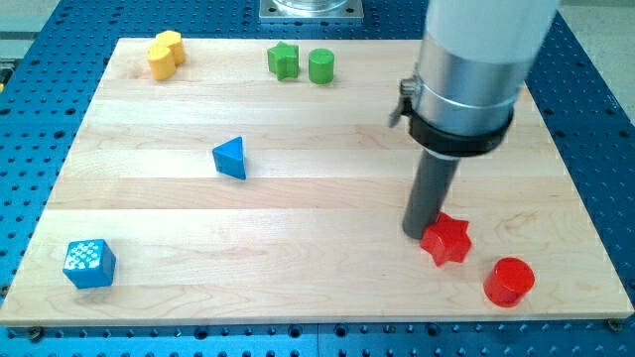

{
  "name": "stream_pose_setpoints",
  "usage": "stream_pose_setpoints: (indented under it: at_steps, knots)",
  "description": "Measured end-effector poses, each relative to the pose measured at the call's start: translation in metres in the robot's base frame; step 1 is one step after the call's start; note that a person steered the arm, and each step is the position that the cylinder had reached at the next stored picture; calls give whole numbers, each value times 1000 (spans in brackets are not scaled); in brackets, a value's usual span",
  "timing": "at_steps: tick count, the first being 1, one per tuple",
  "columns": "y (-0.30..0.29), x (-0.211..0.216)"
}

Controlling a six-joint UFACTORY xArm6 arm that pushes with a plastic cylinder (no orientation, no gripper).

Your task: Keep blue blocks at the center

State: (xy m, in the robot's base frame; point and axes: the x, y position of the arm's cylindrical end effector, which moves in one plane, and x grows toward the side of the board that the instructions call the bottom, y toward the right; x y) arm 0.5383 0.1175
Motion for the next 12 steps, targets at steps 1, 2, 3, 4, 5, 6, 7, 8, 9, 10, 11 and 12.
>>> stream_pose_setpoints:
  at_steps: [1, 2, 3, 4, 5, 6, 7, 8, 9, 10, 11, 12]
  knots:
    - [29, 9]
    - [-20, 1]
    - [-82, -23]
    - [-107, -34]
    - [-115, -34]
    - [-164, -36]
    - [-237, -57]
    - [-238, -91]
    - [-172, -112]
    - [-207, -25]
    - [-276, 80]
    - [-394, 76]
